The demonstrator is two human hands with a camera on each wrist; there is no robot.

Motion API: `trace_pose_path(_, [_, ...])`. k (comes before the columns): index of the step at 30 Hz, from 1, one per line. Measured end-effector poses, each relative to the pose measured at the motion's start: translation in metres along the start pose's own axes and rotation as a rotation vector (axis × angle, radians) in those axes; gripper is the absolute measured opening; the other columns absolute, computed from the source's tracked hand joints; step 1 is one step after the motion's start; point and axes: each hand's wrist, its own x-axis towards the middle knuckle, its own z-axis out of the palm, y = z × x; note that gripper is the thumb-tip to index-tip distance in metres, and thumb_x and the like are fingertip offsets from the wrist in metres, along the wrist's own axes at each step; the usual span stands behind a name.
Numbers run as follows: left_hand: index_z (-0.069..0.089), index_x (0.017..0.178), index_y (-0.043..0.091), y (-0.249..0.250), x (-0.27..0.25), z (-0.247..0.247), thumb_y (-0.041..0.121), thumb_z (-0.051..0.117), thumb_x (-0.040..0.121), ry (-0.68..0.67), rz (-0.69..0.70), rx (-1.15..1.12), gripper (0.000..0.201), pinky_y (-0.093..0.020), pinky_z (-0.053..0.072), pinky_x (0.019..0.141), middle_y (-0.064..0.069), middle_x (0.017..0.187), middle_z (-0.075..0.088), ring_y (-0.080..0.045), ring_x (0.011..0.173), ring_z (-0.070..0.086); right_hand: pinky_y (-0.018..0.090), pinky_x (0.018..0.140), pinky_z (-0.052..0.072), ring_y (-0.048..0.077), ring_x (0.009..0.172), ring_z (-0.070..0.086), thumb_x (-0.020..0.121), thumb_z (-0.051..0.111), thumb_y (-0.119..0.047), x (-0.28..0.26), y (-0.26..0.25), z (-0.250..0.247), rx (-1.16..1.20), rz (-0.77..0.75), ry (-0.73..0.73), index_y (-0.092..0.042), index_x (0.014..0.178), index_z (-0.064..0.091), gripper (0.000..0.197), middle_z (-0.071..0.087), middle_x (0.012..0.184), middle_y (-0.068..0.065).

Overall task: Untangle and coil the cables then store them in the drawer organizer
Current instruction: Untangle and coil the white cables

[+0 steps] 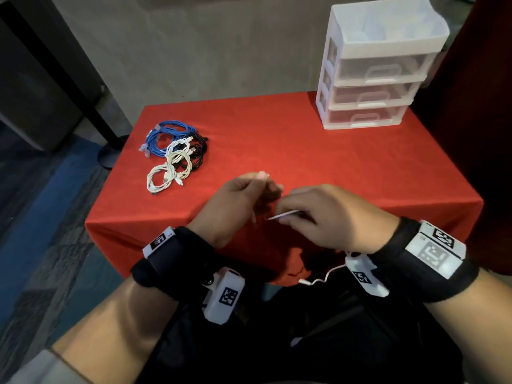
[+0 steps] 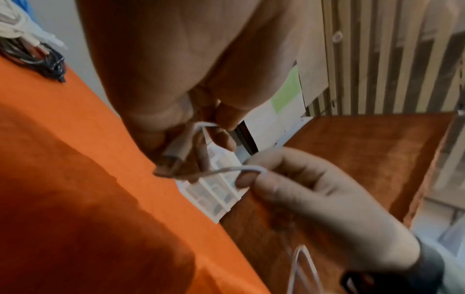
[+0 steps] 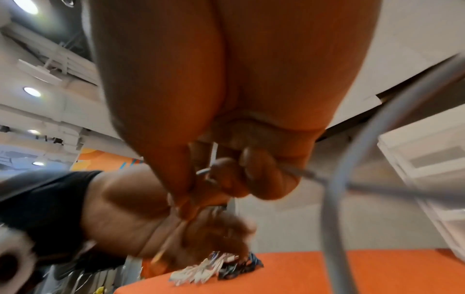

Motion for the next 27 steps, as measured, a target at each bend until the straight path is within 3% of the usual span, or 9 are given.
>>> trace_pose_path(3, [0.068, 0.095, 0.010, -0.001, -0.008, 0.003, 0.039, 0.048, 0.105, -0.127, -0.037, 0.088, 0.036, -0.052, 0.043, 0.081, -0.016, 0.089, 0.068, -0.033, 0.083, 0.060, 0.037, 0.070, 0.049, 0.004, 0.072, 0.052, 0.089, 0.074, -0.037, 0.002, -0.001, -0.013, 0.013, 0.086, 0.153, -0.027, 0.095, 0.061, 0.017, 0.056, 0.076, -0.016])
trace_pose_path(6, [0.060, 0.112, -0.002, 0.002, -0.014, 0.011, 0.033, 0.044, 0.107, -0.212, -0.094, 0.037, 0.038, -0.055, 0.050, 0.085, -0.014, 0.093, 0.068, -0.036, 0.078, 0.068, 0.022, 0.068, 0.042, 0.005, 0.075, 0.052, 0.081, 0.084, -0.032, 0.005, -0.002, -0.014, 0.145, 0.138, 0.225, -0.022, 0.100, 0.062, 0.031, 0.055, 0.086, -0.009])
trace_pose_path(9, [0.062, 0.099, 0.001, 0.002, -0.014, 0.013, 0.038, 0.043, 0.107, -0.242, -0.027, 0.184, 0.042, -0.033, 0.044, 0.058, -0.016, 0.073, 0.059, -0.027, 0.060, 0.054, 0.018, 0.065, 0.042, 0.008, 0.069, 0.052, 0.079, 0.088, -0.030, 0.004, -0.003, -0.013, 0.319, 0.150, 0.120, -0.024, 0.112, 0.065, 0.040, 0.056, 0.091, -0.005])
trace_pose_path(12, [0.058, 0.093, -0.003, 0.002, -0.013, 0.011, 0.035, 0.041, 0.108, -0.236, -0.008, 0.212, 0.044, -0.025, 0.030, 0.050, -0.012, 0.072, 0.044, -0.016, 0.056, 0.037, 0.019, 0.070, 0.043, 0.009, 0.071, 0.052, 0.083, 0.084, -0.021, 0.005, 0.002, -0.012, 0.354, 0.158, 0.096, -0.026, 0.115, 0.066, 0.037, 0.057, 0.099, -0.001])
trace_pose_path(14, [0.058, 0.088, 0.007, 0.003, -0.011, 0.009, 0.030, 0.042, 0.109, -0.244, -0.015, 0.207, 0.035, -0.021, 0.028, 0.049, -0.009, 0.070, 0.043, -0.011, 0.056, 0.035, 0.023, 0.070, 0.042, 0.006, 0.070, 0.050, 0.086, 0.081, -0.013, 0.006, 0.006, -0.008, 0.465, 0.200, 0.113, -0.021, 0.110, 0.066, 0.029, 0.060, 0.090, -0.004])
trace_pose_path(18, [0.067, 0.096, 0.008, 0.003, -0.010, 0.001, 0.026, 0.051, 0.102, -0.199, -0.094, 0.083, 0.025, -0.023, 0.040, 0.058, -0.004, 0.076, 0.059, -0.015, 0.069, 0.051, 0.035, 0.062, 0.039, 0.011, 0.062, 0.047, 0.088, 0.080, -0.014, 0.008, 0.015, -0.001, 0.546, 0.289, 0.159, -0.015, 0.093, 0.068, 0.013, 0.056, 0.070, -0.007])
trace_pose_path(21, [0.073, 0.110, 0.009, 0.000, -0.011, -0.003, 0.022, 0.050, 0.105, -0.224, -0.128, 0.067, 0.027, -0.028, 0.047, 0.074, -0.008, 0.096, 0.069, -0.020, 0.088, 0.058, 0.034, 0.059, 0.037, 0.010, 0.060, 0.045, 0.088, 0.080, -0.022, 0.009, 0.020, 0.002, 0.447, 0.321, 0.249, -0.019, 0.081, 0.065, 0.017, 0.055, 0.067, -0.005])
trace_pose_path(25, [0.070, 0.126, 0.016, -0.005, -0.016, -0.015, 0.014, 0.047, 0.107, -0.257, -0.120, 0.169, 0.030, -0.031, 0.054, 0.087, -0.011, 0.113, 0.071, -0.017, 0.098, 0.060, 0.034, 0.061, 0.041, 0.008, 0.060, 0.047, 0.088, 0.077, -0.021, 0.007, 0.024, 0.002, 0.416, 0.338, 0.357, -0.020, 0.078, 0.062, 0.018, 0.055, 0.066, -0.006])
trace_pose_path(27, [0.070, 0.125, 0.013, -0.007, -0.021, -0.018, 0.012, 0.051, 0.105, -0.278, -0.144, 0.118, 0.028, -0.031, 0.058, 0.084, -0.012, 0.105, 0.070, -0.017, 0.094, 0.062, 0.036, 0.062, 0.043, 0.010, 0.061, 0.048, 0.089, 0.076, -0.020, 0.006, 0.024, 0.003, 0.407, 0.339, 0.351, -0.020, 0.078, 0.062, 0.018, 0.056, 0.066, -0.002])
